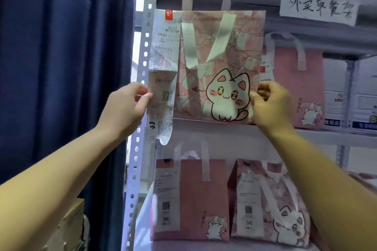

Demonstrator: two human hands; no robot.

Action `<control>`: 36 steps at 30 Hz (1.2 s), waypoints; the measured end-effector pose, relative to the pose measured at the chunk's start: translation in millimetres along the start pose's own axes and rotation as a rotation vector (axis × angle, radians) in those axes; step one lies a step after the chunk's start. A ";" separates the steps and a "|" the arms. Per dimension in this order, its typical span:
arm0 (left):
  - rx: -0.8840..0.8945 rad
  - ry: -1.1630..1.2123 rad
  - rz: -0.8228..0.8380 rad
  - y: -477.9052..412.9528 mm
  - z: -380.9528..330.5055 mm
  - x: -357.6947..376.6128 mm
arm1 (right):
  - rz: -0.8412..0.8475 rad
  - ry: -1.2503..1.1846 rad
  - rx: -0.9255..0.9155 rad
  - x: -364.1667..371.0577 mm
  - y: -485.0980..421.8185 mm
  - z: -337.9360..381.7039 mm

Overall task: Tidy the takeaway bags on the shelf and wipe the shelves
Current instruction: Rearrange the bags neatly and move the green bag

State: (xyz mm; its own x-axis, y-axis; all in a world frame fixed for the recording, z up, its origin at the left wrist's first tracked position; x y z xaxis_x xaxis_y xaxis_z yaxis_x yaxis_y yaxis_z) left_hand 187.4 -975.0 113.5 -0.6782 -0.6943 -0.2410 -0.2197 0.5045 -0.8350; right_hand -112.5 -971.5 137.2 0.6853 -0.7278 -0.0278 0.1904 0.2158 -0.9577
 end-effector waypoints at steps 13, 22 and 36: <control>0.033 0.151 -0.109 42.9 -72.2 -31.2 | -0.059 -0.087 -0.250 -89.3 0.3 30.2; 0.045 0.207 -0.086 102.2 -181.6 27.9 | -0.051 -0.063 -0.249 -216.9 -0.5 -26.8; 0.089 0.265 0.120 140.2 -314.4 180.2 | -0.141 0.162 -0.043 -362.6 -16.3 -156.1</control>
State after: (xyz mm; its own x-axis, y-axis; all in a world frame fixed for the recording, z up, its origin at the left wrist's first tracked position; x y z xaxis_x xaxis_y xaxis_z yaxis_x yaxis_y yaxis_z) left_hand -186.1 -868.0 108.6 -0.8576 -0.4684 -0.2123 -0.0731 0.5198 -0.8512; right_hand -473.8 -812.7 118.2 0.5314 -0.8447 0.0646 0.2439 0.0795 -0.9665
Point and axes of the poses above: each hand's wrist, its own y-axis away from the middle knuckle, its own x-axis out of the palm, z = x × y, the point moved 3 cm from there along -y, towards the middle knuckle, and after that the axes turned 9 degrees about -x, right-handed, at the moved point
